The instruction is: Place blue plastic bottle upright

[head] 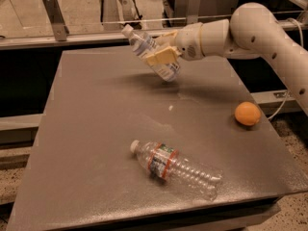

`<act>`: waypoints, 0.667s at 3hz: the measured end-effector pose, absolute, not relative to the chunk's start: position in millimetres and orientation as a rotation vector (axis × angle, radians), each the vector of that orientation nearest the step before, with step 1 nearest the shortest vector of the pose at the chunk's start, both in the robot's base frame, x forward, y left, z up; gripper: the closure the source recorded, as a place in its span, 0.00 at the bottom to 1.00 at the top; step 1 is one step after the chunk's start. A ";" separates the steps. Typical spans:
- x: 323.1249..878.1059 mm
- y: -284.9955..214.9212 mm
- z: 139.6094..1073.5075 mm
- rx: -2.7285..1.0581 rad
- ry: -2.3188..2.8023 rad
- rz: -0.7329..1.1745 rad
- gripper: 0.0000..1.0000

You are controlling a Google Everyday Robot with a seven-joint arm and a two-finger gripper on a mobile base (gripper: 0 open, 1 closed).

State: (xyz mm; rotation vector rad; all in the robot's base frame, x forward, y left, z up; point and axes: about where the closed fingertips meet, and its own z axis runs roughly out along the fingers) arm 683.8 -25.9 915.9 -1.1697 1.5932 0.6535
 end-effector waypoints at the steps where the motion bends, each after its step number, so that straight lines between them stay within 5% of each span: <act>1: 671.7 -66.7 904.9 -1.077 1.532 0.657 1.00; 2: 664.4 -111.8 920.9 -1.020 1.493 0.599 1.00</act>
Offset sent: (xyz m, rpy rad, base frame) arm -0.0284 -0.1542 0.0336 0.1419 -0.1986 -0.1854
